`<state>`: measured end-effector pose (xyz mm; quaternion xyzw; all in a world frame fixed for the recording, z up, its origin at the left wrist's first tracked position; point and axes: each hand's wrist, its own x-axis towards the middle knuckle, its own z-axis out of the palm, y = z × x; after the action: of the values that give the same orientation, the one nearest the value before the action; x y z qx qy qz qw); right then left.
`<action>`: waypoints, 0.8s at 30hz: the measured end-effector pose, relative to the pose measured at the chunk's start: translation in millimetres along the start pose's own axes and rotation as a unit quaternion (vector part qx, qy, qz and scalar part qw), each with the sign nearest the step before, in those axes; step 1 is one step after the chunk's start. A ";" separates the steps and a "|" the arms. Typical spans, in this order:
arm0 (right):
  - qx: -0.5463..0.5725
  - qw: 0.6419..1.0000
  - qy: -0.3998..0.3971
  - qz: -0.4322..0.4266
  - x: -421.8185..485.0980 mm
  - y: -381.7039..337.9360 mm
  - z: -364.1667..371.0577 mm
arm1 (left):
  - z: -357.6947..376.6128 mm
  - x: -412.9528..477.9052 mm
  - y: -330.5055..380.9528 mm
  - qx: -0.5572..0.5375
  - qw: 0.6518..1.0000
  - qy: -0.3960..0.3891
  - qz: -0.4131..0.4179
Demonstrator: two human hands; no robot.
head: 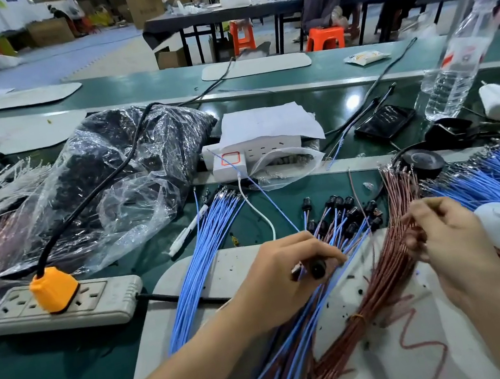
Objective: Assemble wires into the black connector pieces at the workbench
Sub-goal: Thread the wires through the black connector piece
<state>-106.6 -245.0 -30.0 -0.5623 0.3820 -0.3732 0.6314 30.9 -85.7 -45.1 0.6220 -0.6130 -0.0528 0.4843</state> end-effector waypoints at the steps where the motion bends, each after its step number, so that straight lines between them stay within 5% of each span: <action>1: 0.016 0.999 0.023 -0.027 0.5 -0.5 0.0 | 0.4 -0.1 0.7 -0.001 1.000 -0.012 0.000; 6: 0.115 0.985 0.095 -0.088 -0.9 -10.0 -2.2 | 2.9 -1.4 1.9 0.043 0.991 -0.127 0.011; 12: 0.204 0.968 0.103 -0.100 0.9 -20.4 -11.6 | 3.9 0.2 1.5 0.052 0.987 -0.153 0.013; 18: 0.193 0.977 0.042 -0.079 -7.5 -16.8 0.0 | 6.5 -1.0 3.5 -0.028 0.996 -0.035 -0.076; 24: 0.197 0.975 -0.005 -0.101 -15.0 -12.3 10.0 | 2.5 -0.9 2.9 0.023 0.996 0.072 -0.056</action>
<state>-104.5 -228.3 -16.0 -0.4647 0.2391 -0.5002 0.6905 27.0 -85.7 -45.0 0.6684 -0.5419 -0.0205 0.5091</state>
